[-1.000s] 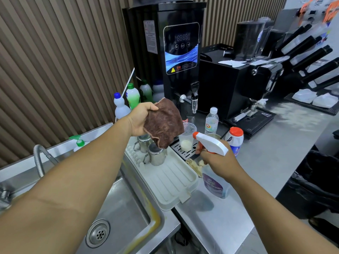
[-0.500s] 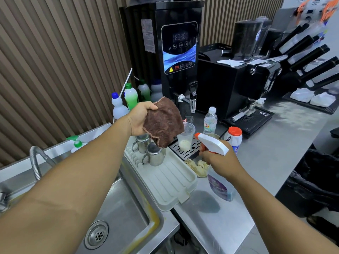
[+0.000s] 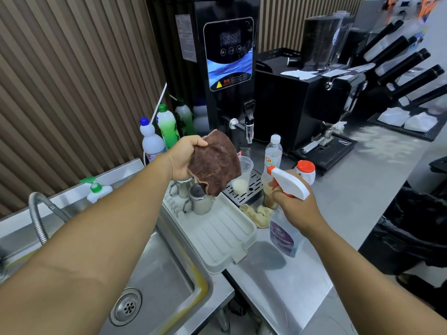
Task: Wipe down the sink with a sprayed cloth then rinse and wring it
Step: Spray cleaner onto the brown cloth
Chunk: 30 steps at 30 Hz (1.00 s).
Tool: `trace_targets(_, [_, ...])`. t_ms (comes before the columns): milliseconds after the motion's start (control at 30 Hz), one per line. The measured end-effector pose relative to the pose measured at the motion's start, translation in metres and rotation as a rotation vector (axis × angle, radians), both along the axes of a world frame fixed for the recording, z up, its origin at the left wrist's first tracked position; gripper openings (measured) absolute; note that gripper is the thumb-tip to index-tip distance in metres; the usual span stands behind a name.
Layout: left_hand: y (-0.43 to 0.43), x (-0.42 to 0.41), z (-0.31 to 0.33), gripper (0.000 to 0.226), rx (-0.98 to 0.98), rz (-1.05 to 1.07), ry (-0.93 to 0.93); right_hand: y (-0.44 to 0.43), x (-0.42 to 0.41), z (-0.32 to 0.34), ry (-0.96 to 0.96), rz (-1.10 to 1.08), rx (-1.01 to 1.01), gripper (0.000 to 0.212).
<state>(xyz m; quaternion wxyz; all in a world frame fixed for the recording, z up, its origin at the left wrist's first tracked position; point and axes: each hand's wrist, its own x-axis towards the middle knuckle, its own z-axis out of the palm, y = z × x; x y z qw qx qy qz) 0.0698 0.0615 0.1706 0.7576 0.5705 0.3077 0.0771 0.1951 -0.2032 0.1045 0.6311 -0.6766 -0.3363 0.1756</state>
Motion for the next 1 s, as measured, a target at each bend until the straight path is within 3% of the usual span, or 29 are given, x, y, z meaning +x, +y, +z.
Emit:
trace_targets(800, [-0.014, 0.004, -0.049, 0.033, -0.082, 0.004, 0.059, -0.004, 0.018, -0.056, 0.082, -0.109, -0.151, 0.042])
trace_targets(900, [-0.016, 0.002, -0.051, 0.032, -0.077, -0.005, 0.066, -0.008, 0.019, -0.062, 0.12, -0.12, -0.241, 0.047])
trace_targets(1000, [-0.019, -0.002, -0.053, 0.03, -0.084, -0.006, 0.076, -0.012, 0.019, -0.066, 0.095, -0.151, -0.365, 0.067])
